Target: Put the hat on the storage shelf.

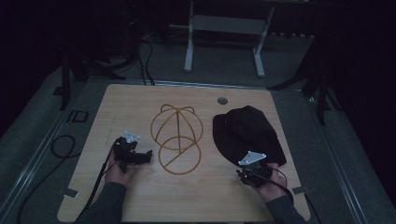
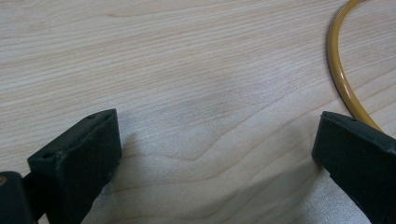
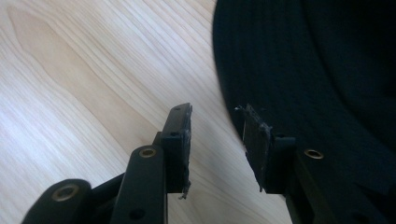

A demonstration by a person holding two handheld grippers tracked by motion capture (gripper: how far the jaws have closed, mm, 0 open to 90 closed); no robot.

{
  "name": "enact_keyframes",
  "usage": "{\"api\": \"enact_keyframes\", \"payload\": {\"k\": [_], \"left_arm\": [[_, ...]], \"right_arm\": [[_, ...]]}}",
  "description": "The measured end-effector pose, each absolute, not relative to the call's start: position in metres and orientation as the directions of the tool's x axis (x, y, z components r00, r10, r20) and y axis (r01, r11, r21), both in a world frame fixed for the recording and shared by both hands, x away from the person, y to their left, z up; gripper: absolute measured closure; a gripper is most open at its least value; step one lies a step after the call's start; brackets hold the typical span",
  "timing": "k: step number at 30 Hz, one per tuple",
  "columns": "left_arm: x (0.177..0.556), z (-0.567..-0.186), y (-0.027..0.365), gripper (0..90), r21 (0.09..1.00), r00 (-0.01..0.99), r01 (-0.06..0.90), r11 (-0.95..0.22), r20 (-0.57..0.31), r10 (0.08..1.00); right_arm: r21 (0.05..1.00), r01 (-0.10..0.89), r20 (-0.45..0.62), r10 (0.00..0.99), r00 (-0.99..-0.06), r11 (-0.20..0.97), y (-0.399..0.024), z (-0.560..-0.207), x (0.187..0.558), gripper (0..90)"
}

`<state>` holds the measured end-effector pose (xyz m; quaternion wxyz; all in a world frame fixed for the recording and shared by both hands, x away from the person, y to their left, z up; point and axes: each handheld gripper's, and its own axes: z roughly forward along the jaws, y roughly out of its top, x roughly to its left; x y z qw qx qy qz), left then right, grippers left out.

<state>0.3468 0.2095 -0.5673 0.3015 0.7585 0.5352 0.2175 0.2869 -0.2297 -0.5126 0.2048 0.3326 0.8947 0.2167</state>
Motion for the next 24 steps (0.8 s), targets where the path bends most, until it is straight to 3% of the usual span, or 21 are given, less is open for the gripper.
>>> {"api": "enact_keyframes", "payload": {"k": [24], "left_arm": [[0.347, -0.567, 0.210, 1.5, 0.688, 0.333, 0.682, -0.247, 0.007, 0.943]], "right_arm": [[0.444, 0.465, -0.197, 0.590, -0.783, 0.766, -0.258, -0.474, 0.301, 61.7]]}}
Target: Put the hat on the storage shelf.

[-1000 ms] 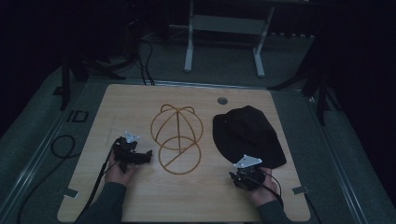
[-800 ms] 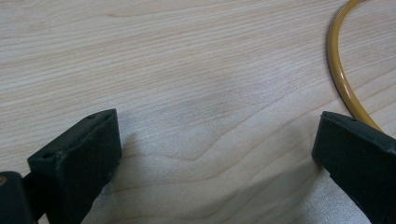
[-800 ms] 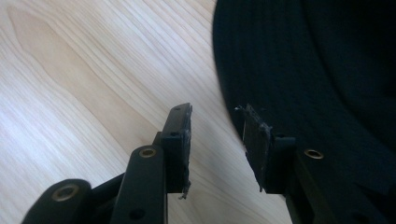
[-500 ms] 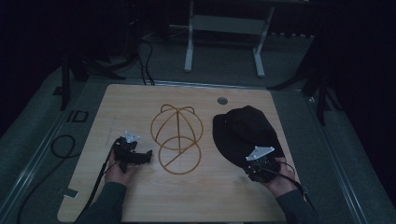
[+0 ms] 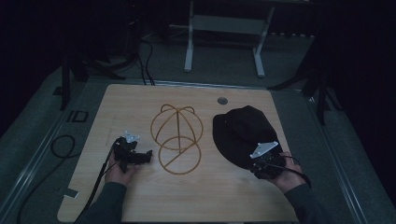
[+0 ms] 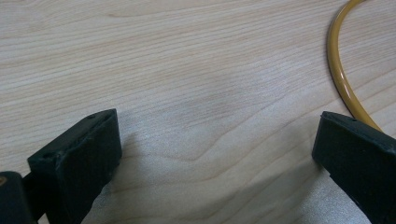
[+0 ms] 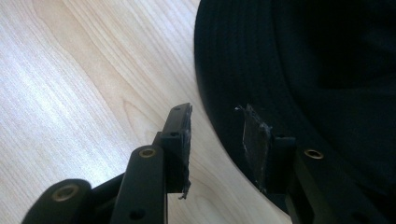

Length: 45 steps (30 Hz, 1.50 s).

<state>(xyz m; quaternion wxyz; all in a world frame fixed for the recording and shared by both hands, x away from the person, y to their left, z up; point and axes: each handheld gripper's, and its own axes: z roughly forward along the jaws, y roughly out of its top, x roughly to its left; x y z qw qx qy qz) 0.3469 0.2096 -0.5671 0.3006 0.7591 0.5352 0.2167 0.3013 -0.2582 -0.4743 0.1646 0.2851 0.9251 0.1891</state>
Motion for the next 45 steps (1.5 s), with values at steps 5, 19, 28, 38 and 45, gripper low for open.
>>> {"api": "enact_keyframes", "payload": {"k": [5, 19, 28, 38, 45], "left_arm": [[0.347, -0.567, 0.210, 1.5, 0.688, 0.333, 0.682, -0.246, 0.007, 0.943], [0.347, -0.567, 0.210, 1.5, 0.688, 0.334, 0.682, -0.247, 0.008, 0.943], [0.347, -0.567, 0.210, 1.5, 0.688, 0.334, 0.682, -0.247, 0.008, 0.943], [0.347, -0.567, 0.210, 1.5, 0.688, 0.334, 0.682, -0.247, 0.007, 0.943], [0.347, -0.567, 0.210, 1.5, 0.688, 0.334, 0.682, -0.247, 0.007, 0.943]], "right_arm": [[0.442, 0.466, -0.195, 0.589, -0.784, 0.766, -0.262, -0.461, 0.305, 61.6], [0.431, 0.513, -0.153, 0.620, -0.770, 0.743, -0.282, -0.442, 0.313, 62.1], [0.391, 0.549, -0.141, 0.638, -0.757, 0.738, -0.289, -0.434, 0.326, 62.7], [0.348, 0.602, -0.130, 0.673, -0.728, 0.718, -0.299, -0.428, 0.345, 61.9], [0.306, 0.639, -0.151, 0.698, -0.699, 0.706, -0.302, -0.424, 0.353, 59.5]]}}
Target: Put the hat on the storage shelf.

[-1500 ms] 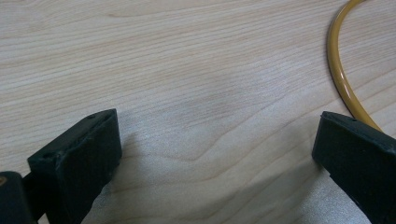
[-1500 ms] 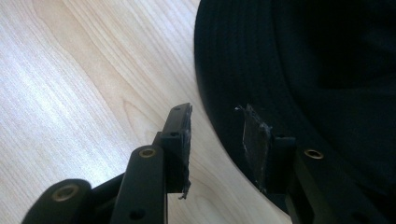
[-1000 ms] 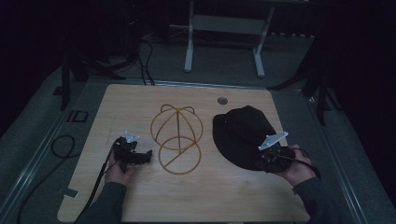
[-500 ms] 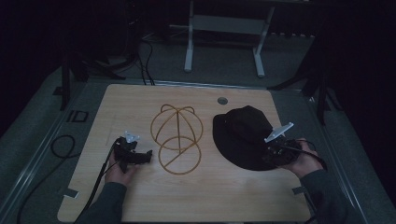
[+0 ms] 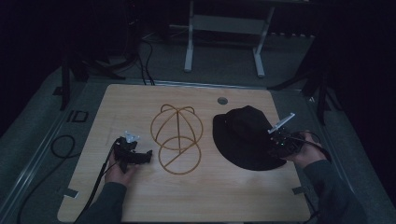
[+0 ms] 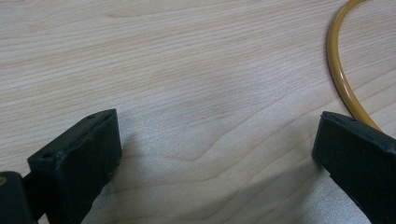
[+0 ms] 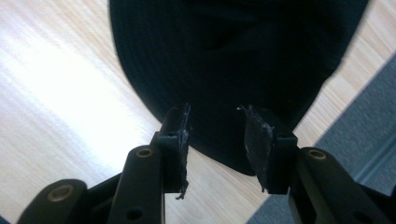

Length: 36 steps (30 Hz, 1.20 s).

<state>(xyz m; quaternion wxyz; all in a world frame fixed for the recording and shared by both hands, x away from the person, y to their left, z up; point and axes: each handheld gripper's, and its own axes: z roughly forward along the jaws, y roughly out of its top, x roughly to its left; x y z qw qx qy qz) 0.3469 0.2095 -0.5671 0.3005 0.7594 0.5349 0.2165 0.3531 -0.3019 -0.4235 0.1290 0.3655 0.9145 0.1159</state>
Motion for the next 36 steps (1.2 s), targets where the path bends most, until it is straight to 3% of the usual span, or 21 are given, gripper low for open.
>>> {"api": "enact_keyframes", "payload": {"k": [11, 22, 36], "left_arm": [[0.347, -0.567, 0.209, 1.5, 0.689, 0.332, 0.682, -0.245, 0.006, 0.943], [0.347, -0.567, 0.210, 1.5, 0.688, 0.335, 0.682, -0.249, 0.009, 0.942], [0.347, -0.567, 0.210, 1.5, 0.688, 0.334, 0.682, -0.247, 0.008, 0.943]], "right_arm": [[0.291, 0.667, -0.159, 0.722, -0.673, 0.686, -0.313, -0.415, 0.367, 54.7], [0.241, 0.682, -0.125, 0.719, -0.683, 0.690, -0.311, -0.418, 0.391, 44.2], [0.175, 0.686, -0.098, 0.706, -0.701, 0.706, -0.297, -0.426, 0.420, 47.2]]}}
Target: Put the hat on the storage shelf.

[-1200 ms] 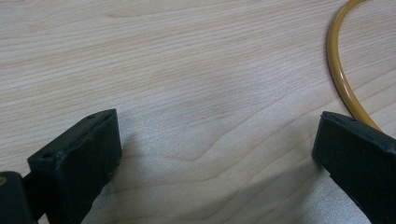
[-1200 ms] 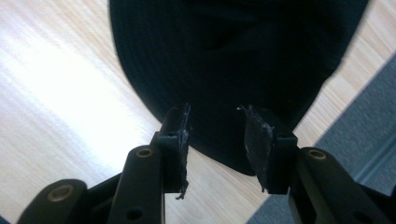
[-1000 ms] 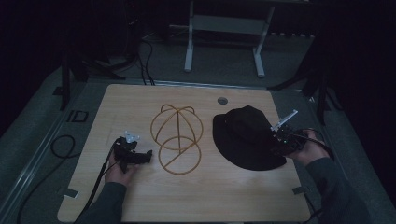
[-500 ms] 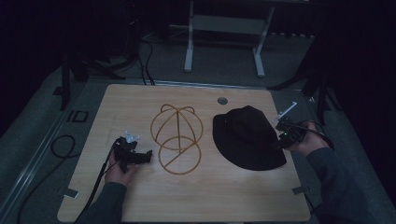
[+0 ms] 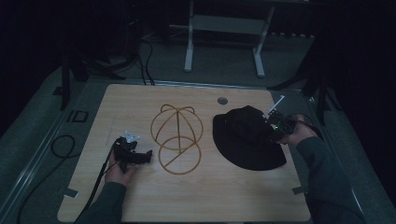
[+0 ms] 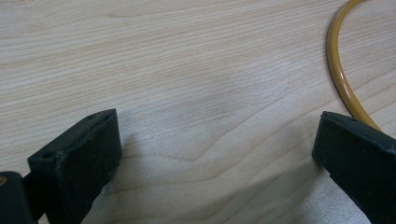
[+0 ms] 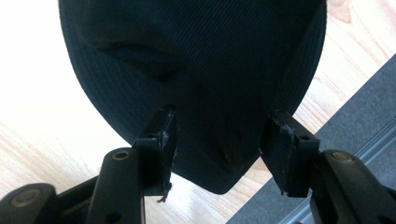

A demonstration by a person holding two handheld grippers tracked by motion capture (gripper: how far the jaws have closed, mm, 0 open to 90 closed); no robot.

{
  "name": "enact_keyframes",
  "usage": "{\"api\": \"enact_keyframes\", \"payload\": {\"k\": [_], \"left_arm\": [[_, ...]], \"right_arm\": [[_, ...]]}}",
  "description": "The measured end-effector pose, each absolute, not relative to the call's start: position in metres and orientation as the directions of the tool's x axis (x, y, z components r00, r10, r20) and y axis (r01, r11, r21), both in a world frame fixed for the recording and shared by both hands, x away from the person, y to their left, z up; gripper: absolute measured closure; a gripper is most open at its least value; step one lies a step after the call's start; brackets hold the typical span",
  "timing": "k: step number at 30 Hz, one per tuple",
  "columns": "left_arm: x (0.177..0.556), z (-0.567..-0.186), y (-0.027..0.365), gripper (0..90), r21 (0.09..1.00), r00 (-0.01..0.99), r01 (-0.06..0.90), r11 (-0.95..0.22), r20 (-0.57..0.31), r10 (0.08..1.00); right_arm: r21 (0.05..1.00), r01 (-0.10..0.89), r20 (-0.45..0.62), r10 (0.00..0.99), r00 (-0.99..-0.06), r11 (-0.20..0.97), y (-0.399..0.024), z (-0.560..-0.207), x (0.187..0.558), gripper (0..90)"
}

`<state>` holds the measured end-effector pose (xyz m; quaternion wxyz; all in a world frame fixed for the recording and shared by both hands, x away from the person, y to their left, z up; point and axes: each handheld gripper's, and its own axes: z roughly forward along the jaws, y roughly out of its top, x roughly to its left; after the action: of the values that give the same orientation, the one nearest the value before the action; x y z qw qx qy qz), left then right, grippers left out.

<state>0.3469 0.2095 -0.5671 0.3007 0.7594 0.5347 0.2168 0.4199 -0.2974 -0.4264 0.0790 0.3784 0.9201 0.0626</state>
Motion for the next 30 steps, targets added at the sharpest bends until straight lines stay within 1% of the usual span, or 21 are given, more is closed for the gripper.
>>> {"api": "enact_keyframes", "payload": {"k": [3, 9, 15, 18, 20, 24, 28, 30], "left_arm": [[0.347, -0.567, 0.210, 1.5, 0.688, 0.334, 0.682, -0.247, 0.008, 0.943], [0.347, -0.567, 0.209, 1.5, 0.689, 0.334, 0.681, -0.247, 0.008, 0.943], [0.347, -0.567, 0.209, 1.5, 0.689, 0.334, 0.681, -0.247, 0.008, 0.943], [0.347, -0.567, 0.209, 1.5, 0.690, 0.334, 0.681, -0.247, 0.008, 0.943], [0.347, -0.567, 0.210, 1.5, 0.688, 0.334, 0.682, -0.247, 0.007, 0.942], [0.347, -0.567, 0.209, 1.5, 0.690, 0.334, 0.681, -0.247, 0.008, 0.943], [0.347, -0.567, 0.209, 1.5, 0.689, 0.334, 0.682, -0.247, 0.007, 0.943], [0.347, -0.567, 0.209, 1.5, 0.690, 0.334, 0.681, -0.246, 0.007, 0.943]], "right_arm": [[0.150, 0.691, -0.098, 0.706, -0.701, 0.707, -0.295, -0.430, 0.425, 47.2], [0.093, 0.694, -0.065, 0.700, -0.711, 0.714, -0.288, -0.437, 0.442, 47.5], [0.061, 0.711, -0.018, 0.713, -0.701, 0.701, -0.284, -0.443, 0.455, 52.1], [0.042, 0.712, 0.015, 0.712, -0.702, 0.701, -0.282, -0.448, 0.460, 58.0], [0.037, 0.708, 0.017, 0.708, -0.706, 0.705, -0.280, -0.449, 0.462, 62.8], [0.018, 0.699, -0.007, 0.699, -0.715, 0.715, -0.275, -0.450, 0.463, 77.4], [0.022, 0.701, -0.032, 0.701, -0.712, 0.713, -0.271, -0.448, 0.464, 85.5], [0.027, 0.698, -0.034, 0.699, -0.714, 0.715, -0.271, -0.447, 0.464, 86.3]]}}
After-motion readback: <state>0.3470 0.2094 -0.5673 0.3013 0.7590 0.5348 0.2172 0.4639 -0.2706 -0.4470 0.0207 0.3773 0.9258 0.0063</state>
